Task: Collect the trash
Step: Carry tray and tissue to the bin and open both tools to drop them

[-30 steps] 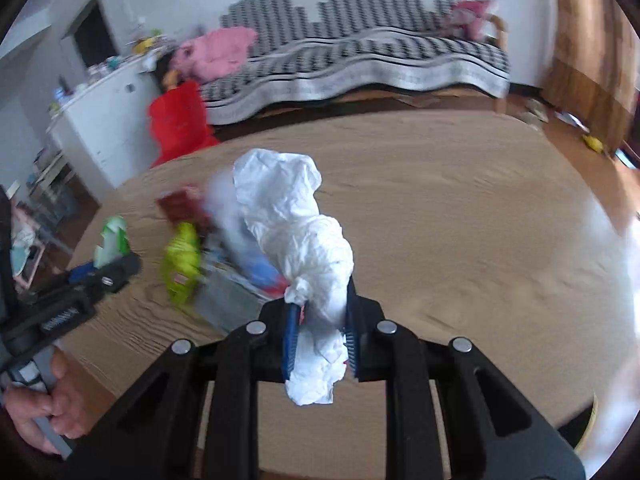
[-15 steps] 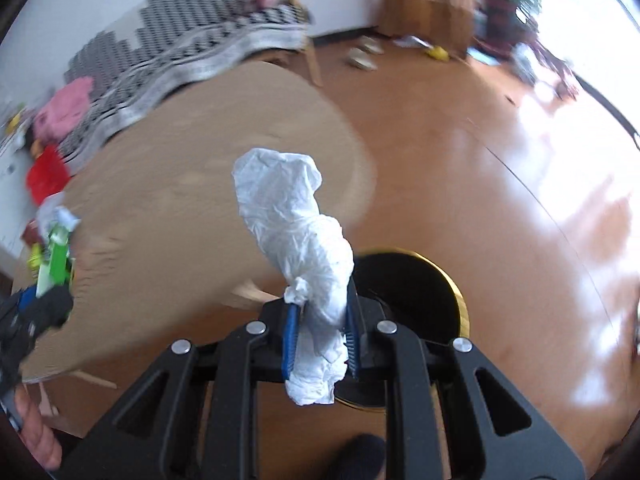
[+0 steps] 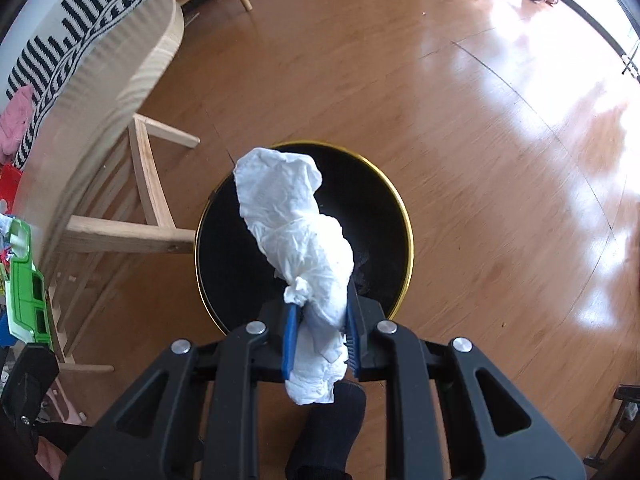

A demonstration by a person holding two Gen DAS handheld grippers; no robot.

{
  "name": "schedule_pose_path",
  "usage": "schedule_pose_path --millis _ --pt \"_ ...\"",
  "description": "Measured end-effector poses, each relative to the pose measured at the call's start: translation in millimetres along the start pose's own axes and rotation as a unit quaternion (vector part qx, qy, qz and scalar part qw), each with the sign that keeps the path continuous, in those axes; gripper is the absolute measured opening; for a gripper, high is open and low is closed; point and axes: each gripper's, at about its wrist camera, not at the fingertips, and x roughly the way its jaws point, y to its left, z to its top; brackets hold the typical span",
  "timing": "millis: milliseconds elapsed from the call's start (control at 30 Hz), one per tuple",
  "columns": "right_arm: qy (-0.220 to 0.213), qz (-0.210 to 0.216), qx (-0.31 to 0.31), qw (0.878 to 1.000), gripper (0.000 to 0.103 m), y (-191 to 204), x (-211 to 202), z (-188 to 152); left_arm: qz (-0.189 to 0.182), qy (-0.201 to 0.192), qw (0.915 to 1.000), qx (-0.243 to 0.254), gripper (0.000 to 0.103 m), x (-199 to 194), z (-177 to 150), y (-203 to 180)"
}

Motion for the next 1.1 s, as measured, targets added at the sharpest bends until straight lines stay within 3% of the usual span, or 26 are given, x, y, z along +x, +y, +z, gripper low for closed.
schedule_pose_path --millis 367,433,500,533,1000,1067,1100 --pt "-0.01 0.02 0.004 1.0 0.02 8 -2 12 0.002 0.004 1.0 -0.007 0.056 10 11 7" --pt "-0.015 0.02 0.006 1.0 0.029 8 -4 14 0.0 0.005 1.0 -0.008 0.056 12 13 5" --pt "-0.025 0.017 0.005 1.0 0.06 7 -9 14 0.0 0.005 1.0 -0.007 0.056 12 13 4" --pt "-0.029 0.015 0.005 0.999 0.063 6 -12 14 0.001 0.007 1.0 -0.006 0.056 14 13 4" --pt "-0.062 0.013 0.061 0.996 0.067 -25 -34 14 -0.007 0.021 0.9997 0.008 0.056 31 13 -1" --pt "-0.07 0.013 0.071 0.995 0.068 -30 -39 14 -0.009 0.02 0.9997 0.009 0.06 34 15 -2" --pt "-0.073 0.014 0.075 0.994 0.069 -31 -41 15 -0.012 0.021 0.9997 0.007 0.071 34 17 -1"
